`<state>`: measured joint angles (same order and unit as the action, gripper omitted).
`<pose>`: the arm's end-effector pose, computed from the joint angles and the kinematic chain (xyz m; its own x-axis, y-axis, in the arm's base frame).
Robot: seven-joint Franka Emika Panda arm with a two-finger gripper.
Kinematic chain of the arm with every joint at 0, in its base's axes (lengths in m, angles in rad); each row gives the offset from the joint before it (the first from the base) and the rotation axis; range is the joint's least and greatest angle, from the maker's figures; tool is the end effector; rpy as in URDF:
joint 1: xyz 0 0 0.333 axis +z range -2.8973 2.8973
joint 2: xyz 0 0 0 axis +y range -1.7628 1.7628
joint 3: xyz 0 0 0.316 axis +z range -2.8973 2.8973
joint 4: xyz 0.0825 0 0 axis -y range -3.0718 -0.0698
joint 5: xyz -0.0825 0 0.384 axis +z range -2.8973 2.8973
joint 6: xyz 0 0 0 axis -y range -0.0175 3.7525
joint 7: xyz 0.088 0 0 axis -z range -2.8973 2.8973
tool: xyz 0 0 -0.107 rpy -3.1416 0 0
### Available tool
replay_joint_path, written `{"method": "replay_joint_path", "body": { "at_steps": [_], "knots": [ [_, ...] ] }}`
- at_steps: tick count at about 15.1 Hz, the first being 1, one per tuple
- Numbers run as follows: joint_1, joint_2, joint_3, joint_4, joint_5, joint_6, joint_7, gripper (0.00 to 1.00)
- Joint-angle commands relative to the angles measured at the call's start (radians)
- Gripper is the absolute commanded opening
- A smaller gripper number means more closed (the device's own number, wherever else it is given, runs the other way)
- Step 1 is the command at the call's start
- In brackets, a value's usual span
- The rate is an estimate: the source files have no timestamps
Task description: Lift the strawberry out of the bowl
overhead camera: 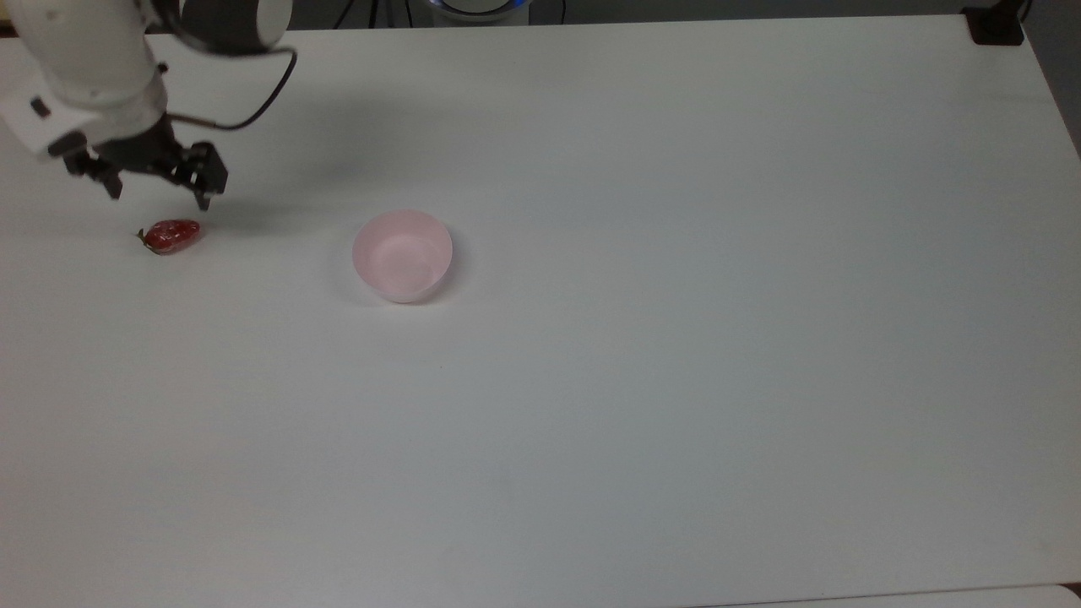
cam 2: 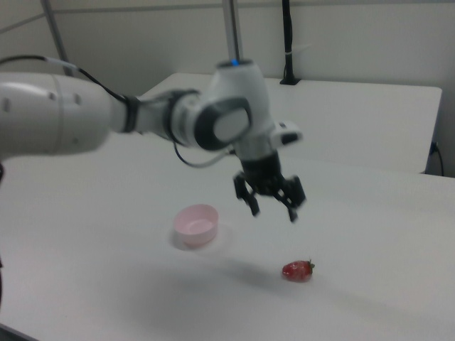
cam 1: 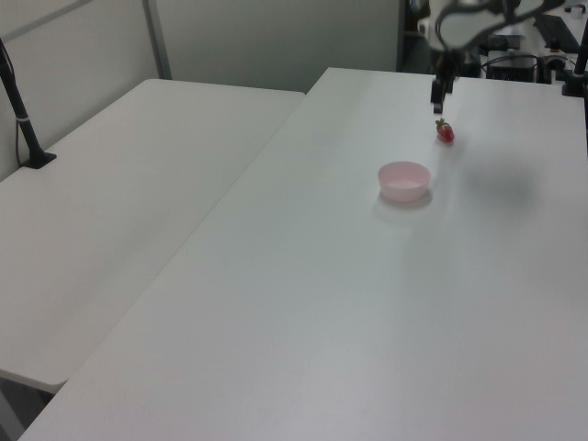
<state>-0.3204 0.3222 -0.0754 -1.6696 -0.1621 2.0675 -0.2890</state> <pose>0.6062 -0.2573 0.4263 0.9994 -0.0284 0.0174 -0.0311 -0.9825 0.1834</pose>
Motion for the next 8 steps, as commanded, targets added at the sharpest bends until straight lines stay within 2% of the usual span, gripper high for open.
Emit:
{"method": "replay_joint_path", "body": {
  "at_steps": [1,4,6,8],
  "knots": [
    [0.075,-0.164,0.049,0.051,0.044,-0.250,0.175,1.00],
    [0.154,-0.238,0.048,0.085,0.111,-0.418,0.240,1.00],
    [0.202,-0.279,0.040,0.082,0.166,-0.441,0.336,1.00],
    [0.253,-0.298,0.034,0.074,0.182,-0.443,0.389,1.00]
  ]
}}
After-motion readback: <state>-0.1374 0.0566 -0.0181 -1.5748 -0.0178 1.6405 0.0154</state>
